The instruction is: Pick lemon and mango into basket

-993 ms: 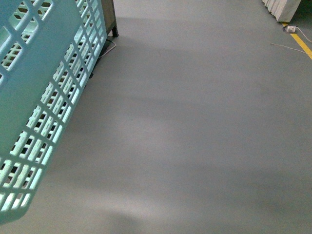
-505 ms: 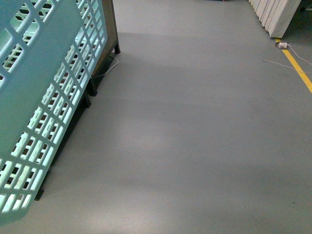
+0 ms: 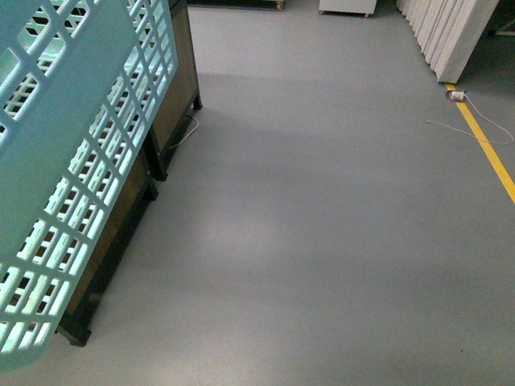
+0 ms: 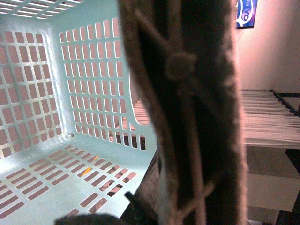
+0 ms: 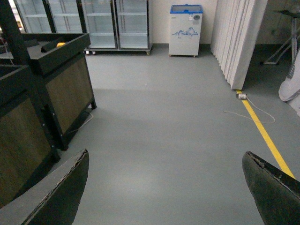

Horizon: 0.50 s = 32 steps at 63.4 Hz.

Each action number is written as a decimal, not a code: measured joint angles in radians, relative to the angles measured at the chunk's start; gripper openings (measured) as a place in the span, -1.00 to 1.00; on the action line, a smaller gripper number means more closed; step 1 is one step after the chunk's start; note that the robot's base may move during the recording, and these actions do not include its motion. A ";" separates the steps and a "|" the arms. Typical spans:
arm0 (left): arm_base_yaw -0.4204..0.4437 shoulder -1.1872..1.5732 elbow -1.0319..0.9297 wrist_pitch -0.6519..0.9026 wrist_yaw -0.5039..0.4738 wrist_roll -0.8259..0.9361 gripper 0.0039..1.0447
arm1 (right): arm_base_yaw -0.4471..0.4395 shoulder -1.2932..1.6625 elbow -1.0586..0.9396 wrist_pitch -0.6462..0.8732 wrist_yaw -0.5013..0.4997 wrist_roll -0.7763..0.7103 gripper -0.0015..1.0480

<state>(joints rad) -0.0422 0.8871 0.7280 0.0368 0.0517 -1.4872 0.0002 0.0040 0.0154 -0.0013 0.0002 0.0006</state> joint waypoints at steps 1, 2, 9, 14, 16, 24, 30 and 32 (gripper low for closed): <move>0.000 0.000 0.000 0.000 0.000 0.001 -0.92 | 0.000 0.000 0.000 0.000 0.000 0.000 0.83; 0.000 0.000 0.000 0.000 0.000 0.000 -0.92 | 0.000 0.000 0.000 0.000 0.000 0.000 0.83; 0.000 0.000 0.000 0.000 0.000 0.001 -0.92 | 0.000 0.000 0.000 0.000 0.000 0.000 0.83; 0.000 0.000 0.000 0.000 -0.001 0.001 -0.92 | 0.000 0.000 0.000 0.000 0.000 0.000 0.83; 0.000 0.000 0.000 0.000 -0.002 0.001 -0.92 | 0.000 0.000 0.000 0.000 0.000 0.000 0.83; 0.000 0.000 0.000 0.000 0.000 0.001 -0.92 | 0.000 0.000 0.000 0.000 0.000 0.000 0.83; 0.000 0.000 0.000 0.000 0.000 -0.002 -0.92 | 0.000 0.000 0.000 0.000 0.001 0.000 0.83; 0.000 0.000 0.000 0.000 0.000 -0.001 -0.92 | 0.000 0.000 0.000 0.000 0.003 0.000 0.83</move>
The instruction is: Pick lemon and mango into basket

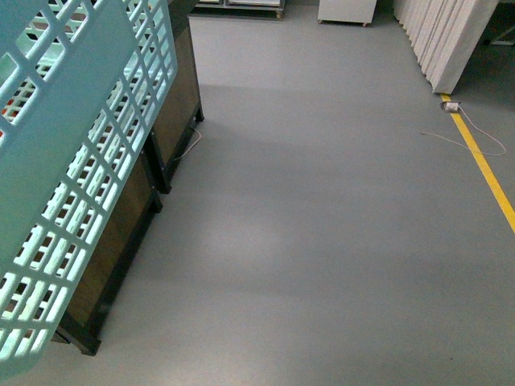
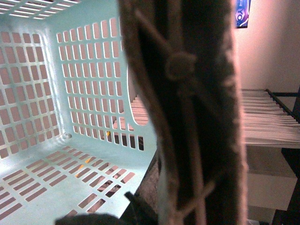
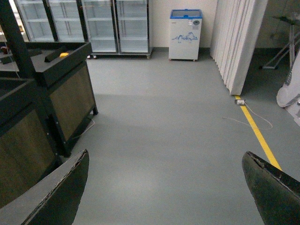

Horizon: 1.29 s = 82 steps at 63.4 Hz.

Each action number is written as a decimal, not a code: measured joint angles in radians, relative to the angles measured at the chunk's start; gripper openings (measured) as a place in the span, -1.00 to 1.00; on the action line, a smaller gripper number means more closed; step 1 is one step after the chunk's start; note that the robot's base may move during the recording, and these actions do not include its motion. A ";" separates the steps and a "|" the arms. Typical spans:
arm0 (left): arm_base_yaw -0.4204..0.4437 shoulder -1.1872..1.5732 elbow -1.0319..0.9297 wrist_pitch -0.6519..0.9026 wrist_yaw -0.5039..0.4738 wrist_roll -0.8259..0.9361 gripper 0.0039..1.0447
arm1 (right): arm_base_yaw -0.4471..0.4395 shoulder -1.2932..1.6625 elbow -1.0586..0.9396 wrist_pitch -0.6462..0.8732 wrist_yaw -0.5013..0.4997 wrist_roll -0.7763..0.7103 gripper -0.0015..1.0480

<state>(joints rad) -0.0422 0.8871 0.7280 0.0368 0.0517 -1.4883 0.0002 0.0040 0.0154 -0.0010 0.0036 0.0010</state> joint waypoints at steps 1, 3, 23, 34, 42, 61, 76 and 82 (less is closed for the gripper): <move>0.000 0.000 0.000 0.000 0.000 0.000 -0.92 | 0.000 0.000 0.000 0.000 0.000 0.000 0.83; -0.003 0.000 0.000 0.000 0.002 0.002 -0.92 | 0.000 0.000 0.000 0.000 0.001 0.000 0.83; -0.004 -0.002 0.000 0.000 -0.001 0.000 -0.92 | 0.000 0.000 0.000 0.000 -0.001 0.000 0.83; -0.004 -0.002 -0.002 0.000 0.001 0.000 -0.92 | 0.000 0.001 0.000 0.000 -0.003 0.000 0.83; -0.003 -0.002 -0.002 0.000 0.000 -0.001 -0.92 | 0.000 0.001 0.000 0.000 -0.003 0.000 0.83; -0.003 -0.001 -0.002 0.000 0.000 0.001 -0.92 | 0.000 -0.001 0.000 0.000 -0.004 0.000 0.83; -0.003 -0.001 -0.002 0.000 0.000 0.000 -0.92 | 0.000 0.000 0.000 0.000 -0.003 0.000 0.83; -0.003 -0.001 -0.002 0.000 0.000 0.001 -0.92 | 0.000 0.000 0.000 0.000 -0.002 0.000 0.83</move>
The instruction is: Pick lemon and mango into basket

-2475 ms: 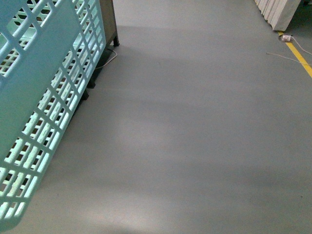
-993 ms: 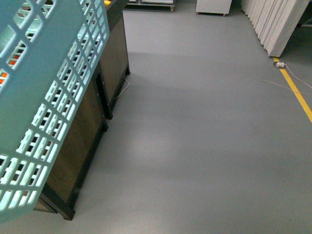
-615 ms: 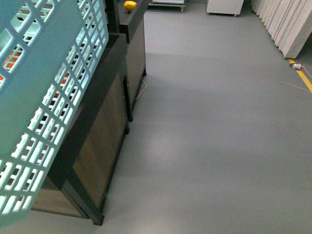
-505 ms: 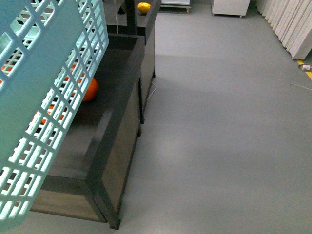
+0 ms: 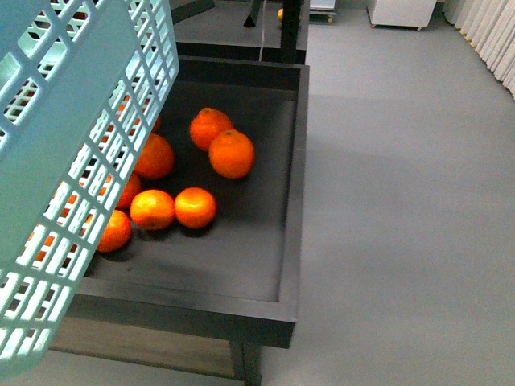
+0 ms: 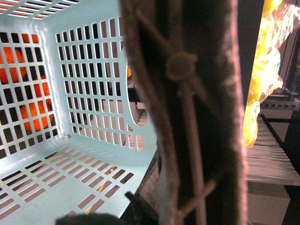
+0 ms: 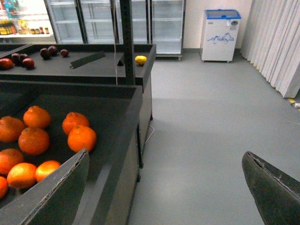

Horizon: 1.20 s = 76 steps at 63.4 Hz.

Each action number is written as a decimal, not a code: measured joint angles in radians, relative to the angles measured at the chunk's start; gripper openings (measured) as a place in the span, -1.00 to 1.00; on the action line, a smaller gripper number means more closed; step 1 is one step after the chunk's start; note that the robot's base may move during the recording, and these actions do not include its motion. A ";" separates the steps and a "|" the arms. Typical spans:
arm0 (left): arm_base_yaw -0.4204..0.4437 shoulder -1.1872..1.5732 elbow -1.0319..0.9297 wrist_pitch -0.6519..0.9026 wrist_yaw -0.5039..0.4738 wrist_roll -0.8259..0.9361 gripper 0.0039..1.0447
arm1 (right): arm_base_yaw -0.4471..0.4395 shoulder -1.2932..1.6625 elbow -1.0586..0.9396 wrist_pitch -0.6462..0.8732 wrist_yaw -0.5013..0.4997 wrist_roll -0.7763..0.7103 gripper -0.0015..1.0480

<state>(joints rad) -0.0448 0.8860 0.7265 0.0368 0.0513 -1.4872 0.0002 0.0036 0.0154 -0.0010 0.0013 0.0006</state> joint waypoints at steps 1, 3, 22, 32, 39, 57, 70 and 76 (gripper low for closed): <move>0.000 0.000 0.000 0.000 0.000 0.000 -0.92 | 0.000 0.000 0.000 0.000 -0.001 0.000 0.83; 0.000 0.000 0.000 0.000 0.000 0.000 -0.92 | 0.000 0.000 0.000 0.000 -0.001 0.000 0.83; 0.000 0.000 0.000 0.000 0.000 -0.001 -0.92 | 0.000 0.000 0.000 0.000 -0.003 0.000 0.83; 0.000 0.000 0.000 0.000 0.000 0.000 -0.92 | 0.000 0.000 0.000 0.000 -0.001 0.000 0.83; 0.000 0.000 0.000 0.000 0.001 0.000 -0.92 | 0.000 0.000 0.000 0.000 -0.001 0.000 0.83; 0.000 0.000 -0.001 0.000 0.001 0.000 -0.92 | 0.000 0.001 0.000 -0.001 0.000 0.002 0.83; 0.000 0.000 -0.001 0.000 0.000 0.000 -0.92 | 0.000 0.002 0.000 0.000 -0.001 0.000 0.83; 0.000 0.000 -0.001 0.000 0.001 -0.002 -0.92 | 0.000 0.001 0.000 0.000 0.001 0.000 0.83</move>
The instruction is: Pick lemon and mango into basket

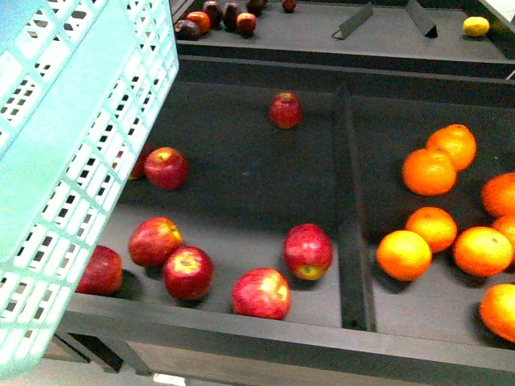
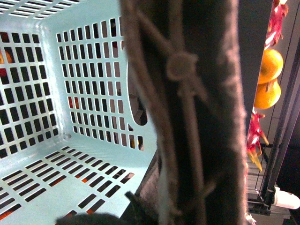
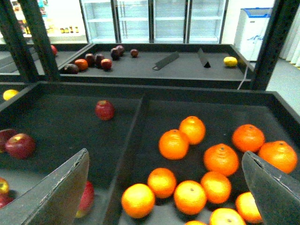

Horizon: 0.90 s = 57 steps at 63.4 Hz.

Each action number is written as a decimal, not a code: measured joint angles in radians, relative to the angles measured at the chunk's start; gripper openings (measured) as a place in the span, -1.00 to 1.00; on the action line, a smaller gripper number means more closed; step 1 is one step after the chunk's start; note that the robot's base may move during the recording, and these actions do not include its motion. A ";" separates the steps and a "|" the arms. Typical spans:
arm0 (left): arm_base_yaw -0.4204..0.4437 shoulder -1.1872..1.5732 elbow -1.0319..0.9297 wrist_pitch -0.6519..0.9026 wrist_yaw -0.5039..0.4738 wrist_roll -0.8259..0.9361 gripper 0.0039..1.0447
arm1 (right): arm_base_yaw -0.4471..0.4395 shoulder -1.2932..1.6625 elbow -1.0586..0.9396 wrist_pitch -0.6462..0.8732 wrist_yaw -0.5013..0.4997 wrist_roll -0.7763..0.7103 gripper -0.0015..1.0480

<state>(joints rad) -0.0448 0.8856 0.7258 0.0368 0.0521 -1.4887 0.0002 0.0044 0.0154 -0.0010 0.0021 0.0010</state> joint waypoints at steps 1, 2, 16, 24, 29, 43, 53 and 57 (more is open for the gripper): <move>0.000 0.000 0.000 0.000 0.000 0.000 -0.92 | 0.000 0.000 0.000 0.000 -0.002 0.000 0.83; 0.000 0.000 0.000 0.000 0.000 0.001 -0.92 | 0.000 0.000 0.000 0.000 -0.001 0.000 0.83; 0.000 0.000 0.000 0.000 0.002 0.001 -0.92 | 0.000 0.000 0.000 0.000 -0.001 0.000 0.83; 0.000 0.000 -0.001 0.000 -0.002 0.002 -0.92 | 0.000 0.000 0.000 0.000 -0.002 0.000 0.83; 0.000 -0.001 -0.001 0.000 -0.005 0.003 -0.92 | 0.000 0.000 0.000 0.000 -0.002 0.000 0.83; 0.000 0.000 -0.002 0.000 0.000 0.002 -0.92 | 0.000 0.000 0.000 0.000 -0.002 0.000 0.83; 0.000 0.000 -0.002 0.000 -0.003 0.003 -0.92 | 0.000 0.000 0.000 0.000 0.000 0.000 0.83; 0.000 0.000 -0.002 0.000 0.002 0.001 -0.92 | 0.000 0.000 0.000 0.000 -0.003 0.000 0.83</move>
<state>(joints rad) -0.0448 0.8860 0.7242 0.0368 0.0540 -1.4876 0.0002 0.0040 0.0154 -0.0013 -0.0006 0.0006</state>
